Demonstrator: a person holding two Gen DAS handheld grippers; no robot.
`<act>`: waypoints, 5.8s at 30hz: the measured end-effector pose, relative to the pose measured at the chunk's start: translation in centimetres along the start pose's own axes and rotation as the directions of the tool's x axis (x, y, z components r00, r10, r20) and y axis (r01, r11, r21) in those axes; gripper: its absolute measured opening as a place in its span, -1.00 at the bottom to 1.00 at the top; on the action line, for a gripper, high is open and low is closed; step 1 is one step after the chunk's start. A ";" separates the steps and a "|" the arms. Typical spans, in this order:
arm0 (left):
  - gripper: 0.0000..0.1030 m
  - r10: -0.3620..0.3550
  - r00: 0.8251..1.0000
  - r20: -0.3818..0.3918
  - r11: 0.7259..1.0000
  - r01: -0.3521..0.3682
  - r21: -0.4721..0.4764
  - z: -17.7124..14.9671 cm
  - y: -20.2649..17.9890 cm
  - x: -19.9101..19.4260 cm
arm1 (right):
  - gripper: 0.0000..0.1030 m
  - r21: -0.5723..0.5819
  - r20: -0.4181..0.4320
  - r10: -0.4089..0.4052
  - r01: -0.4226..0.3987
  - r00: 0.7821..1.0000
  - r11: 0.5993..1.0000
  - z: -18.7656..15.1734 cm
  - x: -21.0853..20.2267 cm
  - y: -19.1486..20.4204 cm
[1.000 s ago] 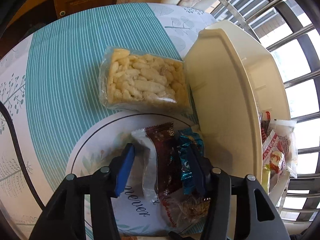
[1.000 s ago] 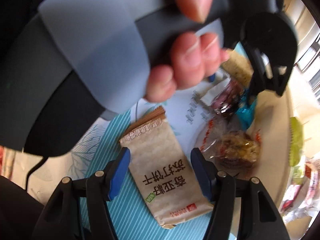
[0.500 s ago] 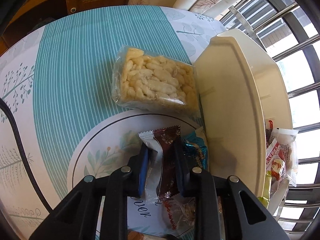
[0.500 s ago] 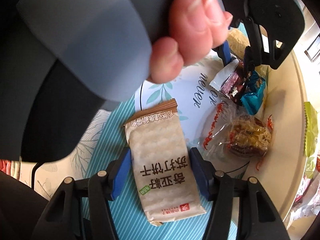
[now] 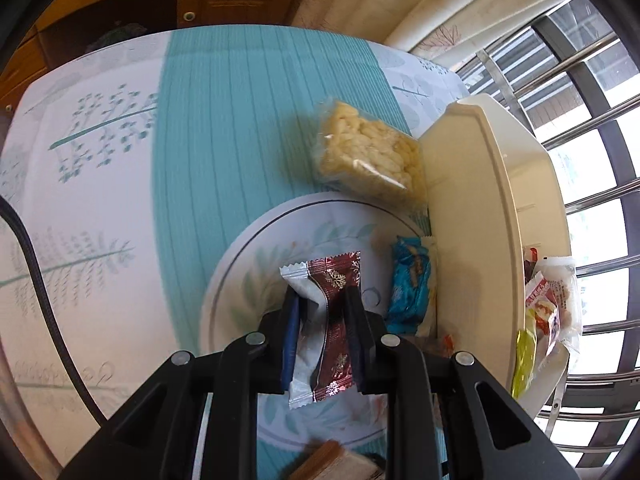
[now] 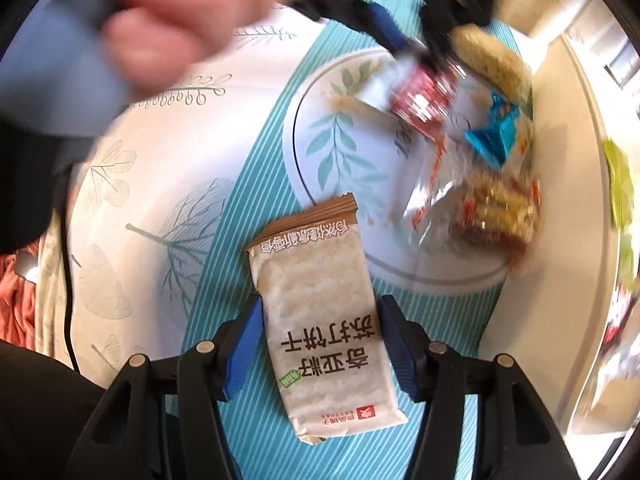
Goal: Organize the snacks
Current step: 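Carry the candy wrapper and biscuit packet with both tools over the white tray, then open both tools to drop the candy and biscuit packet into the tray, then withdraw both tools and reach toward the cracker bag and nut-candy bag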
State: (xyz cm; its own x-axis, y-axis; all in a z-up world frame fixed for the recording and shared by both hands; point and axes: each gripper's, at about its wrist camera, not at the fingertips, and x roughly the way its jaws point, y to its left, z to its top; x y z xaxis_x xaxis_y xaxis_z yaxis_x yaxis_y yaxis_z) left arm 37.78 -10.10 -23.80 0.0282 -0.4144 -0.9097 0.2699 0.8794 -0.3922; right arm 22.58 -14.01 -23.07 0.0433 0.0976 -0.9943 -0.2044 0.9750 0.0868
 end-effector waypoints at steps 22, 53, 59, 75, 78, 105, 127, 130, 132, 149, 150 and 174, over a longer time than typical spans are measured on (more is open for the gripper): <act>-0.63 -0.065 0.985 0.160 0.998 0.068 -0.010 -12.3 6.3 -16.5 | 0.13 0.263 0.078 -0.026 0.004 0.997 0.965 -4.1 -7.9 2.9; -0.63 -0.104 0.914 0.393 0.993 0.116 -0.006 -16.5 -6.0 -23.3 | 0.14 0.275 0.282 0.006 -0.087 0.959 0.957 -4.1 -19.4 -8.4; -0.63 -0.110 0.900 0.422 0.993 0.113 0.017 -14.9 -11.1 -21.6 | 0.14 0.255 0.294 0.001 -0.080 0.956 0.964 -4.2 -20.3 -12.9; -0.62 -0.135 0.901 0.412 0.991 0.122 0.056 -9.1 -21.0 -15.9 | 0.14 0.231 0.310 -0.004 -0.072 0.951 0.970 -3.4 -20.9 -22.2; -0.61 -0.129 0.910 0.394 0.992 0.115 0.059 -8.3 -21.8 -14.9 | 0.14 0.235 0.308 0.015 -0.091 0.951 0.968 -3.3 -20.7 -23.2; 0.44 0.052 0.909 0.414 0.996 -0.019 -0.082 -12.5 -15.8 -20.1 | 0.44 0.373 0.360 0.129 -0.270 0.924 0.888 -4.0 -20.7 -21.4; 0.48 0.101 0.902 0.419 0.993 -0.063 -0.104 -19.2 -3.0 -27.9 | 0.45 0.477 0.373 0.183 -0.357 0.910 0.803 -4.6 -18.5 -8.9; 0.48 0.105 0.909 0.403 0.993 -0.073 -0.095 -19.4 -1.4 -28.0 | 0.45 0.513 0.379 0.177 -0.365 0.908 0.777 -5.0 -18.0 -7.8; 0.48 0.110 0.916 0.385 0.993 -0.081 -0.089 -19.6 -0.3 -28.1 | 0.44 0.541 0.383 0.171 -0.370 0.908 0.755 -5.3 -17.7 -7.1; 0.59 0.117 0.956 0.269 0.993 -0.104 -0.060 -16.4 5.9 -26.5 | 0.44 0.763 0.374 0.092 -0.362 0.923 0.535 -7.4 -14.8 -4.3; 0.59 0.120 0.957 0.264 0.992 -0.108 -0.059 -16.0 6.1 -26.3 | 0.44 0.771 0.373 0.087 -0.361 0.924 0.525 -7.3 -14.5 -4.2; 0.62 0.146 0.976 0.159 0.878 -0.202 0.434 1.1 -2.0 -16.5 | 0.44 0.923 0.329 -0.093 -0.299 0.940 0.242 -4.6 -8.0 -6.9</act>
State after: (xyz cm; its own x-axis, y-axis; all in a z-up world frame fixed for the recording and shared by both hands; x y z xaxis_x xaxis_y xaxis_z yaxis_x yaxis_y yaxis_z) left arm 37.88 -5.29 -7.86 0.2203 -0.3138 -0.9236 0.6493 0.7538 -0.1013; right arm 19.11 -22.48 -15.95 0.3812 0.0670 -0.9221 0.8401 0.3913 0.3757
